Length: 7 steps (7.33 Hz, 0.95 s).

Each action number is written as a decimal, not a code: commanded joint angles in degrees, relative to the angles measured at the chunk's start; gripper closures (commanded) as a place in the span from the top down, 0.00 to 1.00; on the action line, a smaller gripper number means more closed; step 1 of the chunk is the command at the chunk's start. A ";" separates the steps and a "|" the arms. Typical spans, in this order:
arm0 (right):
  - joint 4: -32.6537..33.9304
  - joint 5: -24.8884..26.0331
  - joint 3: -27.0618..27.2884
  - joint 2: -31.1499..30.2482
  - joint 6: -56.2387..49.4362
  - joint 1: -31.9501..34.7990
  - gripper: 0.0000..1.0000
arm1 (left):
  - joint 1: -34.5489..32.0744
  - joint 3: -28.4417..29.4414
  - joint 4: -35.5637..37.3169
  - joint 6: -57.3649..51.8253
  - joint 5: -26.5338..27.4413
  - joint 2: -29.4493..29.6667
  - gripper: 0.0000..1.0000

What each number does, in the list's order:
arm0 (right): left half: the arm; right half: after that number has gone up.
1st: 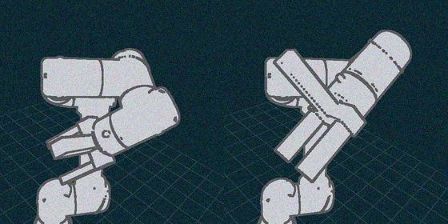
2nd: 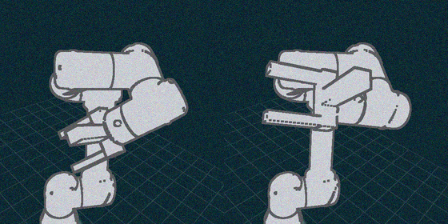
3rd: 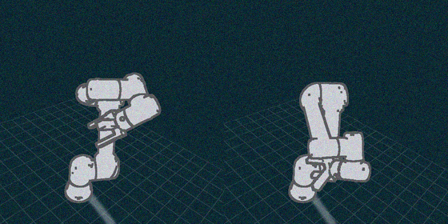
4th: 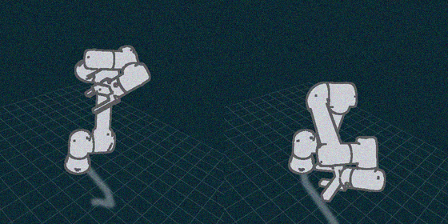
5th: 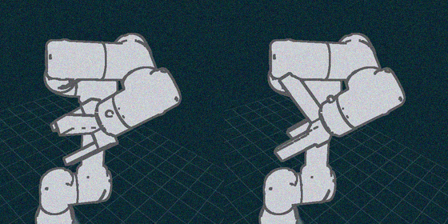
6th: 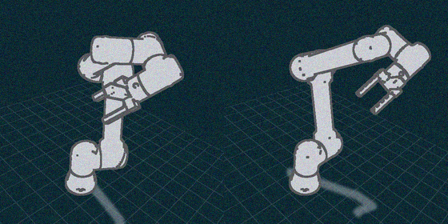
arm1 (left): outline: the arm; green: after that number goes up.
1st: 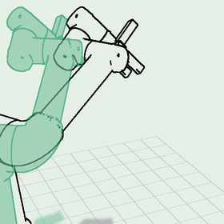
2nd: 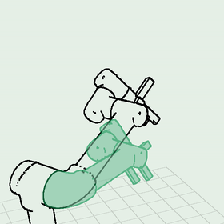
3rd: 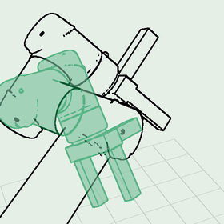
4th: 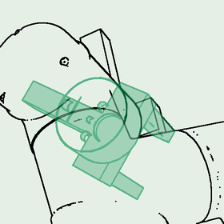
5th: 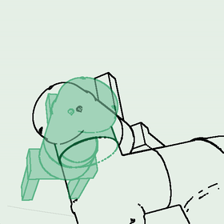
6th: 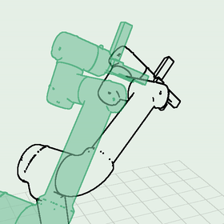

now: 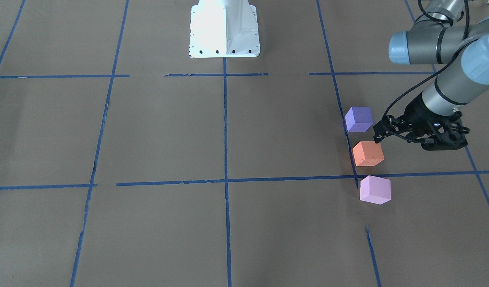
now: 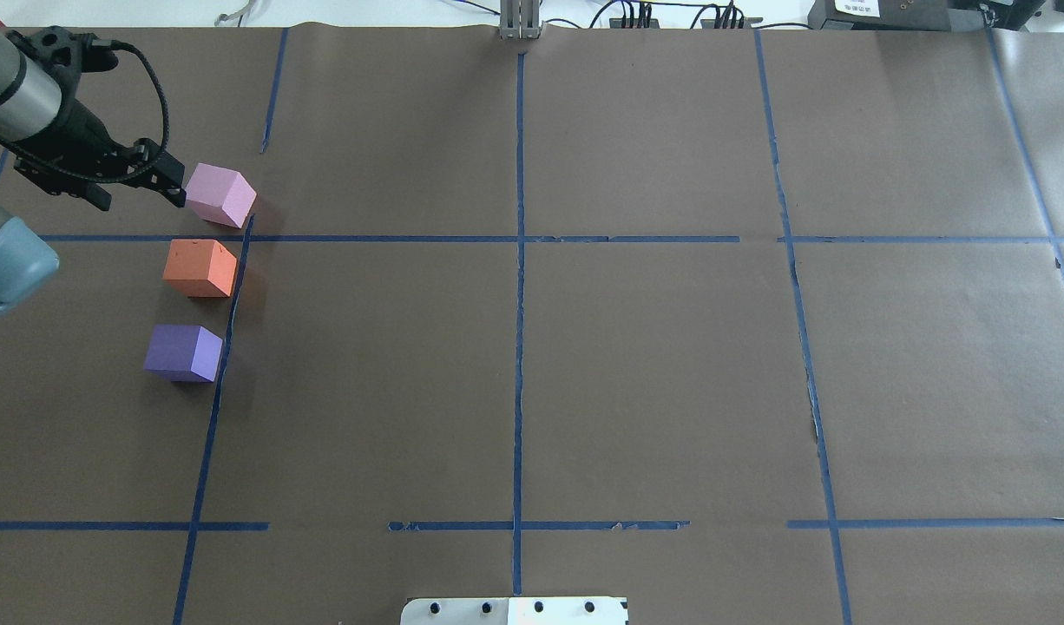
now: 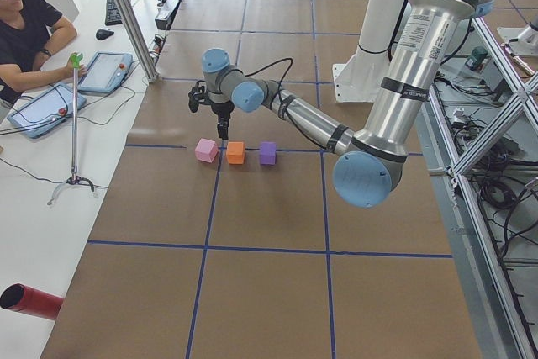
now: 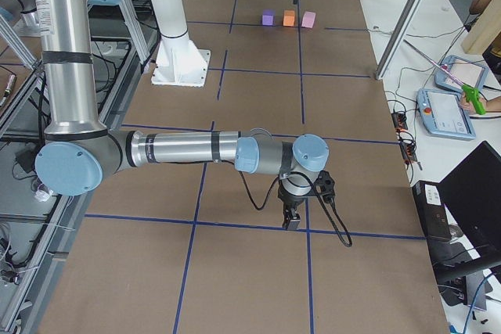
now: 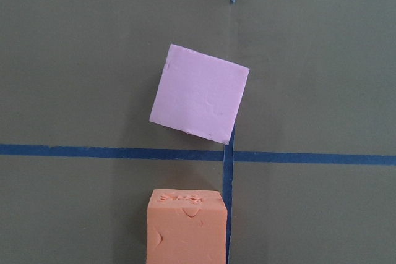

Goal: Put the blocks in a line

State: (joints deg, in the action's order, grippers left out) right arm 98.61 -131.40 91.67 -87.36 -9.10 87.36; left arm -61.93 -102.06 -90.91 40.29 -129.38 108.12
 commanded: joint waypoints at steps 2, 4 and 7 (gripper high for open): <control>0.00 0.00 0.00 0.00 0.05 0.00 1.00 | -14.31 -6.40 6.71 -22.62 -0.26 -8.77 1.00; 0.00 0.00 0.00 0.00 -0.04 0.00 1.00 | -23.45 -0.65 6.10 -45.80 -3.58 -16.50 1.00; 0.00 0.00 0.00 0.00 0.05 0.00 1.00 | -30.78 13.88 -0.46 -61.03 -3.78 -18.37 1.00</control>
State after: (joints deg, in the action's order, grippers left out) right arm 98.61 -131.40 91.67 -87.36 -9.06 87.36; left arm -90.33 -92.73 -87.64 -16.59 -133.07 90.90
